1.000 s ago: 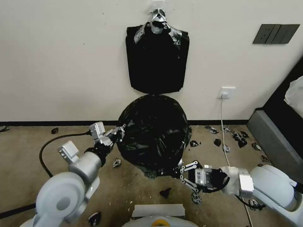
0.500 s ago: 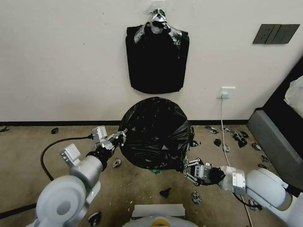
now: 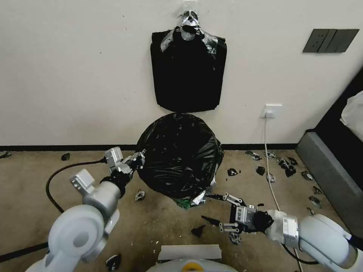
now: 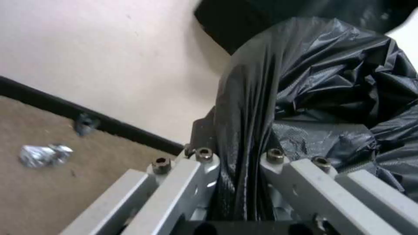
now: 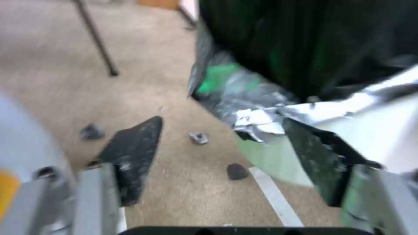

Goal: Place a trash bag onto the trash bin.

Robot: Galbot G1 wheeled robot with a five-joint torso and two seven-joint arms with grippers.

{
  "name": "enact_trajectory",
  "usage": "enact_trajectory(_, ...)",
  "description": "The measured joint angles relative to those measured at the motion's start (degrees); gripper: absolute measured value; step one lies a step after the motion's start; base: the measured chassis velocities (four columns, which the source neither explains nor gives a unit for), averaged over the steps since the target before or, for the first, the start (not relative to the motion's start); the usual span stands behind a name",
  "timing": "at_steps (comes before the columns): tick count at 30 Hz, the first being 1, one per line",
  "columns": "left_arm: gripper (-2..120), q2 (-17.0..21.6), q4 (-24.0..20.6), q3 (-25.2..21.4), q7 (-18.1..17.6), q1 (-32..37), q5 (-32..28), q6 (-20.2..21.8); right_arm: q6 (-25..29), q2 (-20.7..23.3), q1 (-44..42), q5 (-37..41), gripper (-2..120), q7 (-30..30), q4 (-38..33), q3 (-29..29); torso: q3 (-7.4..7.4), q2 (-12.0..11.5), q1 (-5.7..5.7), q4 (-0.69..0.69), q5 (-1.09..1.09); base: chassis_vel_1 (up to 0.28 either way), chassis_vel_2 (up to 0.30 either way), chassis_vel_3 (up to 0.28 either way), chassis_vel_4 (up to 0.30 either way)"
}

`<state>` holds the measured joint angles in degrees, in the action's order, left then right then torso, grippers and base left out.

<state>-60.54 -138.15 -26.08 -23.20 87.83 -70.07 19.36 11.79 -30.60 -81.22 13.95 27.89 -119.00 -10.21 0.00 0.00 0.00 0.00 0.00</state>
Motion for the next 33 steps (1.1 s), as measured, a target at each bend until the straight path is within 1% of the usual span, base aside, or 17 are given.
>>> enact_trajectory(4, 6, 0.0, 1.5, 0.0, -0.1, -0.9, 0.7, -1.6, 0.5, 0.2, -2.8, 0.3, 92, 0.0, -0.9, -1.3, 0.0, 0.0, 0.0, 0.0, 0.0, 0.0, 0.0, 0.0, 0.0)
enact_trajectory(7, 6, 0.1, 2.4, -0.2, -0.4, -1.7, 1.0, -2.7, 0.7, 0.3, -4.4, 0.6, 91, -0.1, -1.1, -2.1, 0.0, 0.0, 0.0, 0.0, 0.0, 0.0, 0.0, 0.0, 0.0)
enact_trajectory(9, 6, 0.3, 3.7, -0.4, -0.5, -2.5, 1.7, -3.7, 0.5, 0.3, -6.5, 2.8, 81, -2.1, -2.0, -2.5, 0.0, 0.0, 0.0, 0.0, 0.0, 0.0, 0.0, 0.0, 0.0)
enact_trajectory(11, 6, 0.3, 4.3, -0.4, -0.5, -2.9, 2.5, -4.4, -0.2, 0.3, -7.5, 4.5, 76, -4.1, -2.6, -2.7, 0.0, 0.0, 0.0, 0.0, 0.0, 0.0, 0.0, 0.0, 0.0)
enact_trajectory(13, 6, 0.3, 5.7, 0.0, -0.5, -3.1, 5.7, -6.1, -2.5, 0.3, -9.4, 8.6, 66, -8.2, -4.8, -3.5, 0.0, 0.0, 0.0, -0.01, 0.0, 0.0, 0.0, 0.0, 0.0)
enact_trajectory(14, 6, 0.1, 6.4, 0.2, -0.2, -2.9, 8.4, -7.1, -4.1, 0.5, -10.1, 12.4, 63, -10.5, -6.6, -3.9, 0.0, 0.0, 0.0, -0.01, 0.0, 0.0, 0.0, 0.0, 0.0)
enact_trajectory(15, 6, 0.1, 6.4, 0.2, -0.2, -2.9, 8.4, -7.1, -4.1, 0.5, -10.1, 12.4, 63, -10.5, -6.6, -3.9, 0.0, 0.0, 0.0, -0.01, 0.0, 0.0, 0.0, 0.0, 0.0)
enact_trajectory(17, 6, -0.2, 7.9, 1.6, 0.1, -2.7, 13.6, -8.7, -6.0, 0.5, -11.8, 20.4, 52, -14.2, -11.0, -5.2, 0.0, 0.0, 0.0, 0.01, -0.01, 0.0, 0.0, 0.0, 0.0)
enact_trajectory(18, 6, -0.2, 7.9, 1.6, 0.1, -2.7, 13.6, -8.7, -6.0, 0.5, -11.8, 20.4, 52, -14.2, -11.0, -5.2, 0.0, 0.0, 0.0, 0.01, -0.01, 0.0, 0.0, 0.0, 0.0)
enact_trajectory(21, 6, -0.7, 9.8, 4.6, 0.7, -3.0, 20.2, -10.5, -9.1, 1.1, -15.2, 26.1, 37, -17.7, -18.3, -7.2, 0.0, 0.0, 0.0, 0.0, -0.02, 0.0, 0.0, 0.0, 0.0)
enact_trajectory(22, 6, -0.7, 9.8, 4.6, 0.7, -3.0, 20.2, -10.5, -9.1, 1.1, -15.2, 26.1, 37, -17.7, -18.3, -7.2, 0.0, 0.0, 0.0, 0.0, -0.02, 0.0, 0.0, 0.0, 0.0)
enact_trajectory(24, 6, -0.9, 10.3, 6.3, 1.5, -3.2, 23.9, -11.6, -14.2, 0.8, -13.5, 29.4, 27, -22.4, -22.1, -6.2, 0.0, 0.0, 0.0, -0.01, -0.01, 0.0, 0.0, 0.0, 0.0)
enact_trajectory(25, 6, -0.9, 10.3, 6.3, 1.5, -3.2, 23.9, -11.6, -14.2, 0.8, -13.5, 29.4, 27, -22.4, -22.1, -6.2, 0.0, 0.0, 0.0, -0.01, -0.01, 0.0, 0.0, 0.0, 0.0)
enact_trajectory(27, 6, -1.1, 10.4, 7.7, 2.5, -3.0, 28.2, -12.4, -21.3, 0.1, -8.5, 34.5, 17, -28.8, -24.3, -4.1, 0.0, 0.0, 0.0, -0.01, -0.01, 0.0, 0.0, 0.0, 0.0)
enact_trajectory(29, 6, -1.2, 10.4, 8.3, 3.0, -2.6, 30.4, -12.8, -24.5, -0.2, -5.3, 37.3, 10, -31.4, -24.6, -3.2, 0.0, 0.0, 0.0, -0.01, 0.0, 0.0, 0.0, 0.0, 0.0)
enact_trajectory(31, 6, -1.2, 10.4, 8.6, 3.2, -2.5, 31.1, -12.9, -25.7, -0.3, -4.0, 38.3, 9, -32.4, -24.6, -2.8, 0.0, 0.0, 0.0, 0.0, 0.0, 0.0, 0.0, 0.0, 0.0)
enact_trajectory(33, 6, -1.3, 10.4, 9.4, 3.7, -2.0, 33.3, -13.3, -29.3, -1.0, 1.0, 42.8, 0, -36.3, -24.7, -1.2, 0.0, 0.0, 0.0, 0.01, 0.0, 0.0, 0.0, 0.0, 0.0)
